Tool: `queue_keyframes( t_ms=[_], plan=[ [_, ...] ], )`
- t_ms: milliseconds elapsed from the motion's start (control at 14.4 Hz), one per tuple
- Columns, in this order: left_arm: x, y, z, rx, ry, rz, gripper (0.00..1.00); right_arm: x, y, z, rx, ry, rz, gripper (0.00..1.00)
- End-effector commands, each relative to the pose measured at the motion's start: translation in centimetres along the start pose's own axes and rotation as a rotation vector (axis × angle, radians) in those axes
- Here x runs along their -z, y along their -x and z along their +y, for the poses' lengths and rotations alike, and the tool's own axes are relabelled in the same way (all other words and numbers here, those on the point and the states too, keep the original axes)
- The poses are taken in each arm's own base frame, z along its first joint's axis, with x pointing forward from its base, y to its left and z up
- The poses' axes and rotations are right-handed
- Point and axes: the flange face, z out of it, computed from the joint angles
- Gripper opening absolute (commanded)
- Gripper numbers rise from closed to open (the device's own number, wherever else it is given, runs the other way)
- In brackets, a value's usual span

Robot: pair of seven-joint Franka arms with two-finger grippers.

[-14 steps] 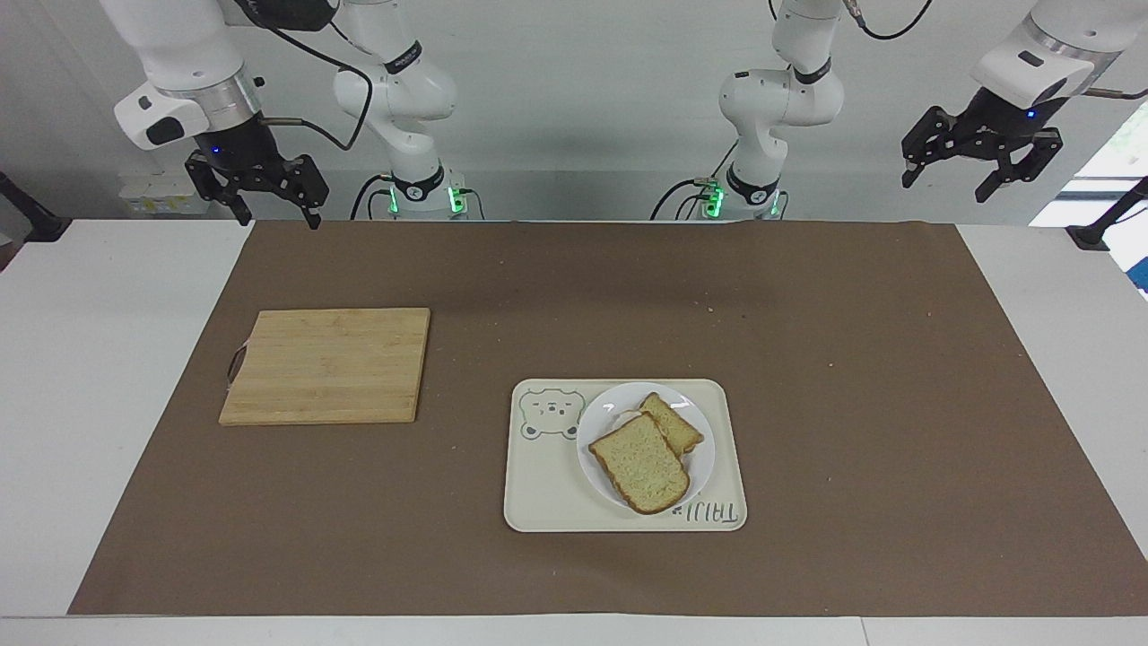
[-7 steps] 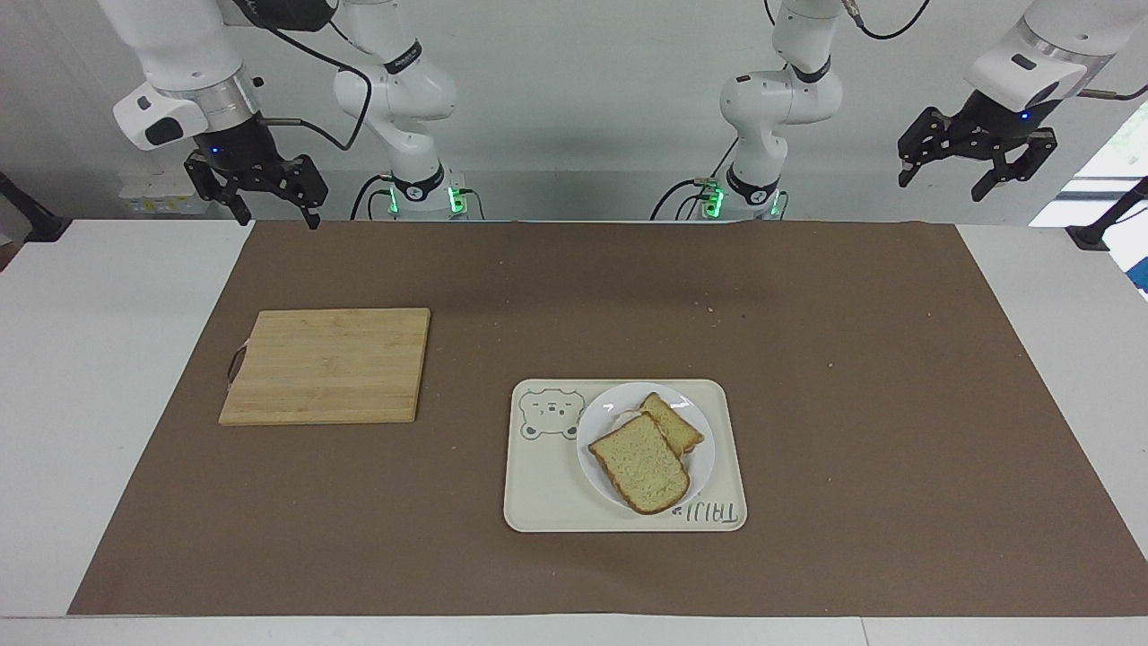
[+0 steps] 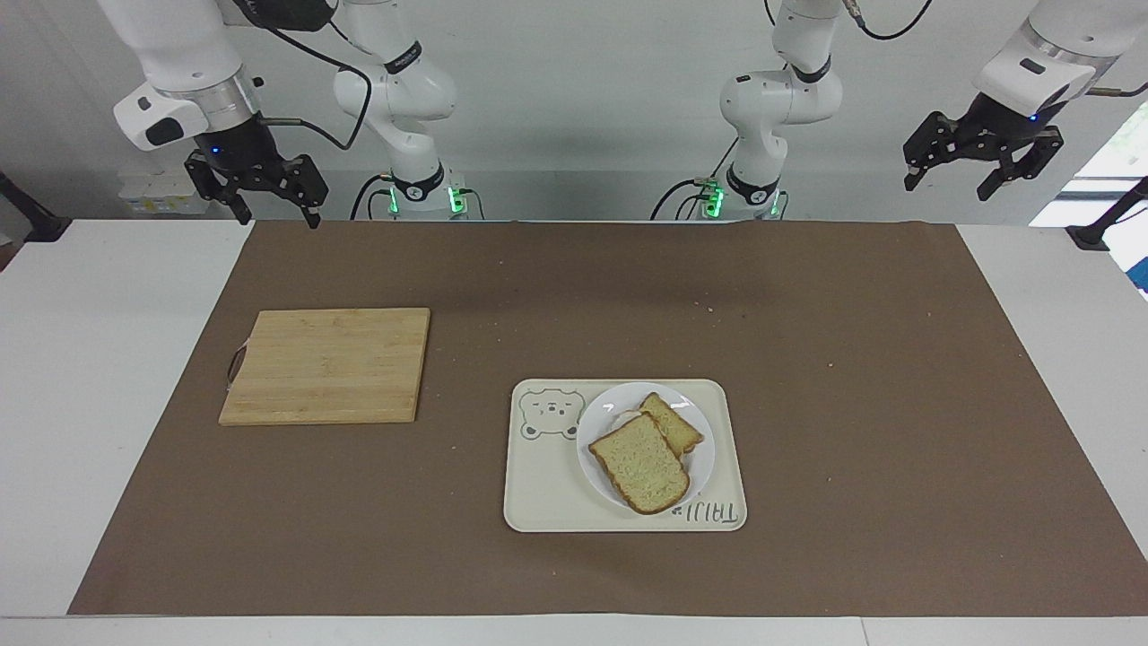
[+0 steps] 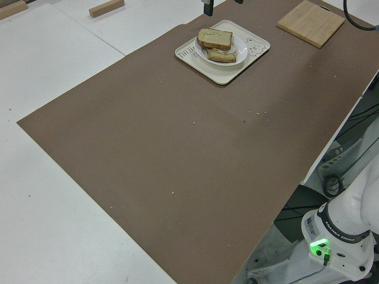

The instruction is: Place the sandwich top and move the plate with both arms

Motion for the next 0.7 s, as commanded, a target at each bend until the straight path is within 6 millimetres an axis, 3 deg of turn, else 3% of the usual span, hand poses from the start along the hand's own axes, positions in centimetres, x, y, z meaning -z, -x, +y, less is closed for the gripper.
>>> queue_keyframes(
  t_ms=[0, 626],
  plan=[
    [0.34, 0.28, -0.25, 0.037, -0.030, 0.012, 1.00, 0.30, 0.39, 0.57, 0.020, -0.002, -0.008, 1.00],
    [0.43, 0.71, -0.09, 0.033, -0.014, 0.012, 1.00, 0.38, 0.44, 0.57, 0.020, -0.002, -0.006, 1.00]
  ],
)
